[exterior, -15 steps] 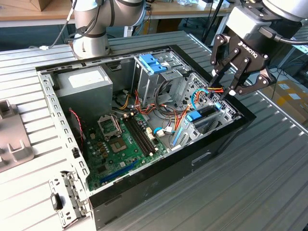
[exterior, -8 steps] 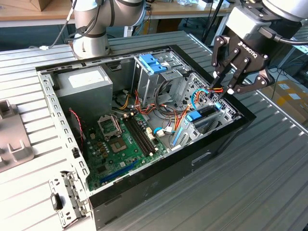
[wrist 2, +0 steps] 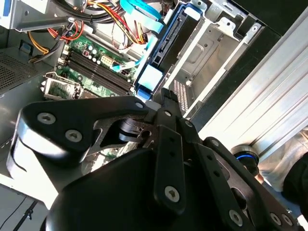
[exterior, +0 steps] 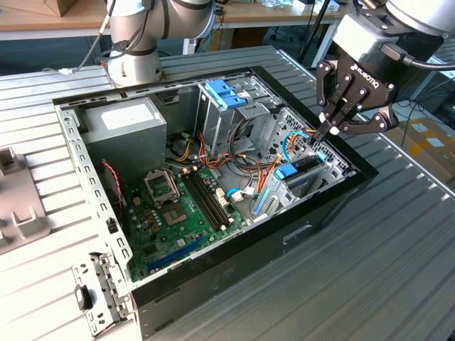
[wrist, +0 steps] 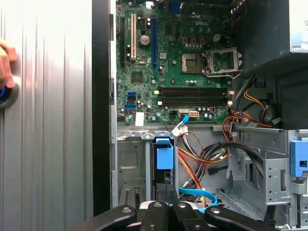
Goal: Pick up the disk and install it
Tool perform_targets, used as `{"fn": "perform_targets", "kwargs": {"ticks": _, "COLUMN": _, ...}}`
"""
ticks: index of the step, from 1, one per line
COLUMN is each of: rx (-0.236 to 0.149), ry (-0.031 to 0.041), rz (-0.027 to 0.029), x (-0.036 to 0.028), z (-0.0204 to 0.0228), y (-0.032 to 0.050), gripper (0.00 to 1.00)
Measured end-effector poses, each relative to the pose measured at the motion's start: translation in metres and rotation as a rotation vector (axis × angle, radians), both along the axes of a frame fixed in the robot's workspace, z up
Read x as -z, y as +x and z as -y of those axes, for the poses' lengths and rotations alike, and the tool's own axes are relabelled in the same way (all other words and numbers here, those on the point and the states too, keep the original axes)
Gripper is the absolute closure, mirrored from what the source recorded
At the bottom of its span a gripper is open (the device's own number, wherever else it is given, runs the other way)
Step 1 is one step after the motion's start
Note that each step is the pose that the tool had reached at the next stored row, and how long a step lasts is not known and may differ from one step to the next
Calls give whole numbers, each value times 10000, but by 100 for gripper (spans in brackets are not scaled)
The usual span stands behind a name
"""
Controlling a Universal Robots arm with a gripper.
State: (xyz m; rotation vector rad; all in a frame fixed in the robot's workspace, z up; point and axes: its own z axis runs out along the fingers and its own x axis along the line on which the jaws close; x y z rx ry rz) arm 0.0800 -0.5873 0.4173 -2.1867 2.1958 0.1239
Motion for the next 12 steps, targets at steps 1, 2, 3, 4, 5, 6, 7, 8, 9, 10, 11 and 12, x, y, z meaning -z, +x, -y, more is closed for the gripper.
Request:
{"fn": "perform_targets", "kwargs": {"ticks": 1, "rx": 0, "ry": -2, "rz": -2, "x": 2, "z": 0, "y": 7, "gripper": 89}}
{"fn": "perform_targets", "kwargs": {"ticks": 2, "rx": 0, "ry": -2, "rz": -4, "x": 5, "z": 0, "y": 15, "gripper": 89}}
{"fn": "perform_targets", "kwargs": {"ticks": 3, "rx": 0, "ry": -3, "rz": -6, "x": 7, "z": 0, "y": 26, "gripper": 89}}
{"fn": "perform_targets", "kwargs": {"ticks": 4, "rx": 0, "ry": -1, "rz": -7, "x": 10, "z": 0, "y": 35, "gripper": 89}}
{"fn": "perform_targets", "kwargs": {"ticks": 5, "rx": 0, "ry": -1, "rz": -9, "x": 12, "z": 0, "y": 44, "gripper": 89}}
{"fn": "perform_targets", "kwargs": {"ticks": 6, "rx": 0, "ry": -1, "rz": -9, "x": 14, "z": 0, "y": 50, "gripper": 89}}
{"fn": "perform_targets", "kwargs": {"ticks": 7, "rx": 0, "ry": 1, "rz": -12, "x": 18, "z": 0, "y": 69, "gripper": 89}}
{"fn": "perform_targets", "kwargs": {"ticks": 8, "rx": 0, "ry": 1, "rz": -13, "x": 20, "z": 0, "y": 80, "gripper": 89}}
{"fn": "perform_targets", "kwargs": {"ticks": 9, "rx": 0, "ry": 0, "rz": -13, "x": 21, "z": 0, "y": 88, "gripper": 89}}
{"fn": "perform_targets", "kwargs": {"ticks": 10, "rx": 0, "ry": 0, "rz": -16, "x": 23, "z": 0, "y": 107, "gripper": 89}}
{"fn": "perform_targets", "kwargs": {"ticks": 11, "rx": 0, "ry": 0, "rz": -18, "x": 26, "z": 0, "y": 125, "gripper": 89}}
{"fn": "perform_targets", "kwargs": {"ticks": 12, "rx": 0, "ry": -1, "rz": -19, "x": 29, "z": 0, "y": 138, "gripper": 89}}
